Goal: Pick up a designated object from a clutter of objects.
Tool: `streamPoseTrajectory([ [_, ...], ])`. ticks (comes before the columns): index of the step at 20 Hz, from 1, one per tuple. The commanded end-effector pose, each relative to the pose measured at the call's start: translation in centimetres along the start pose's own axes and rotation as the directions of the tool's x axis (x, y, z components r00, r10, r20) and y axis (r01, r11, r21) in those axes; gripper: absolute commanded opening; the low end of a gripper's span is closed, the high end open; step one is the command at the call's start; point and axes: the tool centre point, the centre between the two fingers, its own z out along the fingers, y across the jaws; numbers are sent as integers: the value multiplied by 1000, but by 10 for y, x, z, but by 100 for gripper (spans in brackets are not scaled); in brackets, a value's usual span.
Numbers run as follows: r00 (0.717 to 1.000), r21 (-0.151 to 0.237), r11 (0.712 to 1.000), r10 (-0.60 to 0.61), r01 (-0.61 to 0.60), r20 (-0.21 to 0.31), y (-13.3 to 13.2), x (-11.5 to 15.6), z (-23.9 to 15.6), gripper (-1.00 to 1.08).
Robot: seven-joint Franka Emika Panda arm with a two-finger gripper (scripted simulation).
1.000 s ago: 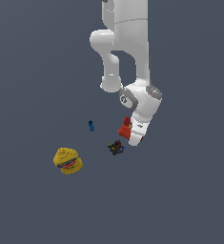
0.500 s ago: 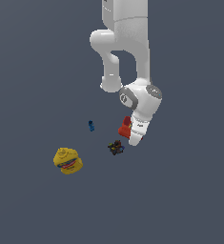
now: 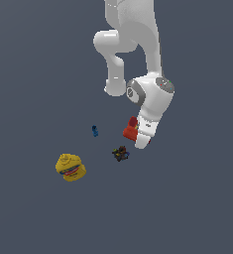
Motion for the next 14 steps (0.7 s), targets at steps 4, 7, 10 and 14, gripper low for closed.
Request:
streamPoseTrajectory([
  [4, 1000, -1, 1000, -1, 1, -4, 20, -5, -51, -100],
  [7, 1000, 0, 1000, -2, 2, -6, 32, -7, -82, -100],
  [10, 1000, 1, 1000, -3, 3, -7, 43, -10, -112, -100],
  [14, 1000, 1, 1000, -3, 3, -8, 59, -14, -152, -100],
])
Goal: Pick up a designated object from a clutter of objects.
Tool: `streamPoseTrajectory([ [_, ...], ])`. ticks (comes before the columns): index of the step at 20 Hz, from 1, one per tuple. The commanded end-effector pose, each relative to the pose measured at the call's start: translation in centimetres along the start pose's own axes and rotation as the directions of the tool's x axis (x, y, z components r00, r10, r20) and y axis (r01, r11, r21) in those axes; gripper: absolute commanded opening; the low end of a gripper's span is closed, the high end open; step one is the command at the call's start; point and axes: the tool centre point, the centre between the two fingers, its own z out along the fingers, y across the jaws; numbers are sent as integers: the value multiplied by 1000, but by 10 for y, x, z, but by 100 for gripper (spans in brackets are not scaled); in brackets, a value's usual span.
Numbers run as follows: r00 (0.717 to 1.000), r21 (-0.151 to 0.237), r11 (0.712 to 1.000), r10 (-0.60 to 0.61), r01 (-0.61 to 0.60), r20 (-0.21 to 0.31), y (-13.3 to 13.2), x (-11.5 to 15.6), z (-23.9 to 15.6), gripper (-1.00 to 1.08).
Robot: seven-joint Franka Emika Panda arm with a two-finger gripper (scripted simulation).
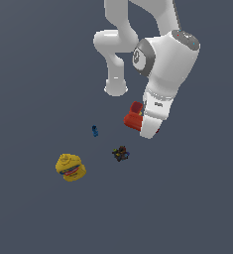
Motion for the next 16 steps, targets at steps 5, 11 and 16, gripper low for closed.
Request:
streamPoseTrajectory([
  [5, 1000, -2, 1000, 0, 0, -2, 26, -6, -66, -100],
  [11, 1000, -4, 1000, 1, -1, 0, 50, -12, -121, -100],
  [16, 1000, -5, 1000, 3, -3, 2, 65, -15, -154, -100],
])
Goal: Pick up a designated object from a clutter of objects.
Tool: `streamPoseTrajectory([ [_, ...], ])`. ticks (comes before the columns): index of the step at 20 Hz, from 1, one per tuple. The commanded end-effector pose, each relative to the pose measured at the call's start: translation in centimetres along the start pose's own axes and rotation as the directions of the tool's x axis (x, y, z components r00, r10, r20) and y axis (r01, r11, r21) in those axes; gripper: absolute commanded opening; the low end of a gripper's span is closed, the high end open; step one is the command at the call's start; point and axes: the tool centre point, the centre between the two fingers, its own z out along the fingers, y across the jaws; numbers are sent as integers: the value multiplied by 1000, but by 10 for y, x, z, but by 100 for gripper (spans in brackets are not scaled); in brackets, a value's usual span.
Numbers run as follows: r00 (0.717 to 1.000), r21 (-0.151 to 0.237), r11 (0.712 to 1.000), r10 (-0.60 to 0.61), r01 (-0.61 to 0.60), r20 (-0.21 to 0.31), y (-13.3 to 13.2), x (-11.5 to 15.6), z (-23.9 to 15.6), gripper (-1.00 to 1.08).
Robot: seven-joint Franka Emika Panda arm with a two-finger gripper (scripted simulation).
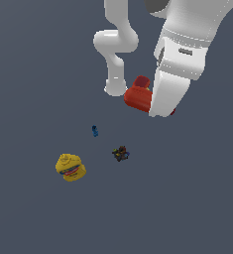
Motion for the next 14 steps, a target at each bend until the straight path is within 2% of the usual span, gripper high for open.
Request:
streamPoseTrajectory([
  [1, 1000, -3, 1000, 1, -1, 0, 7, -2, -17, -100],
  [14, 1000, -5, 1000, 2, -2, 2, 23, -4, -48, -100],
])
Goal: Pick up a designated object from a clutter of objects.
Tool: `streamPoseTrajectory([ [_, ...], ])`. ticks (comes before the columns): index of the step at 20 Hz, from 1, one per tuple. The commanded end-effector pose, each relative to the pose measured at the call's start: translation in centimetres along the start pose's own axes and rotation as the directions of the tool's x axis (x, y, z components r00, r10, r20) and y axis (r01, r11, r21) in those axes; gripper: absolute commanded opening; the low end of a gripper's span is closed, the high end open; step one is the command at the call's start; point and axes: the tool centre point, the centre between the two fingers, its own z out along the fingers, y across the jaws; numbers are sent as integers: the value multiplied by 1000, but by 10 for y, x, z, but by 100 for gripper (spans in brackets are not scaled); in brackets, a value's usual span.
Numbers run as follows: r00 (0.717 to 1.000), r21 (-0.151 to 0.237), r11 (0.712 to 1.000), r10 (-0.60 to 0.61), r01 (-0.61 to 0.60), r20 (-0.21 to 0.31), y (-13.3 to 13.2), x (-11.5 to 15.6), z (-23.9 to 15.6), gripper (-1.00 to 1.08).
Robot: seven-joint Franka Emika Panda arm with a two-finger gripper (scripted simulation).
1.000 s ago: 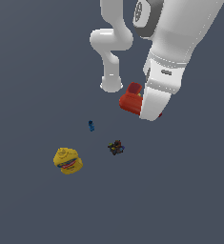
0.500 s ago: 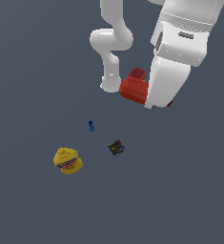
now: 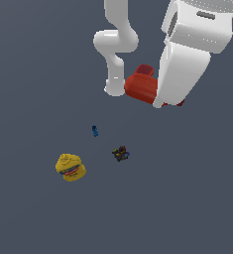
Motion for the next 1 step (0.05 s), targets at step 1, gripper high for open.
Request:
streamPoseTrajectory([
  [1, 1000, -4, 1000, 1, -1, -1, 1, 0, -4, -100],
])
